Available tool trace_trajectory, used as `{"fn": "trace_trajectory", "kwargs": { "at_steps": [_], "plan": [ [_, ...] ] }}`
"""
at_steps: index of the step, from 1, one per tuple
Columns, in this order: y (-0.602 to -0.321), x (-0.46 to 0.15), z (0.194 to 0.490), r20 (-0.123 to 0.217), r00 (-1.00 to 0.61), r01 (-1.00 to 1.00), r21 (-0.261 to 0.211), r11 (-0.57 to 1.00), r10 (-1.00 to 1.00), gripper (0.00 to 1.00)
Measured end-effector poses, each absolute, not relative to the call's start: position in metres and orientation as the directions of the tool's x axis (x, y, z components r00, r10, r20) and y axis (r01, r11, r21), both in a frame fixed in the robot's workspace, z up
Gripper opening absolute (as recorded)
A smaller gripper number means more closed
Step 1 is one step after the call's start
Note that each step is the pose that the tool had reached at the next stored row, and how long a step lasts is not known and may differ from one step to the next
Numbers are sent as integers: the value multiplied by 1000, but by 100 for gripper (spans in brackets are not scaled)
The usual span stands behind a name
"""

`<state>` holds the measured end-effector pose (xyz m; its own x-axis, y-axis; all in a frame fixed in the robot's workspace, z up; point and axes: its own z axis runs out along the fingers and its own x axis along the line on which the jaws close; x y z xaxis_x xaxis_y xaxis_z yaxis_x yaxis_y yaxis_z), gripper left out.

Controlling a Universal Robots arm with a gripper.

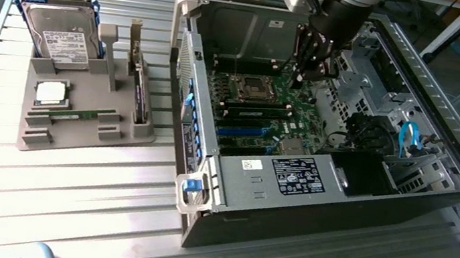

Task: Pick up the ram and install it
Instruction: 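Press down the ram until it locks into place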

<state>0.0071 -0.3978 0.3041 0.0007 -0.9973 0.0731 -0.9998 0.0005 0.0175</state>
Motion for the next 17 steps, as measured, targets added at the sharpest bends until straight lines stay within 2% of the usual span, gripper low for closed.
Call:
{"fn": "trace_trajectory", "kwargs": {
  "at_steps": [5, 17],
  "plan": [
    [-398, 7, 304, 73, -2, -1000, 17, 3, -997, 11],
    [-398, 7, 303, 74, -179, -983, 18, 181, -981, 11]
  ]
}}
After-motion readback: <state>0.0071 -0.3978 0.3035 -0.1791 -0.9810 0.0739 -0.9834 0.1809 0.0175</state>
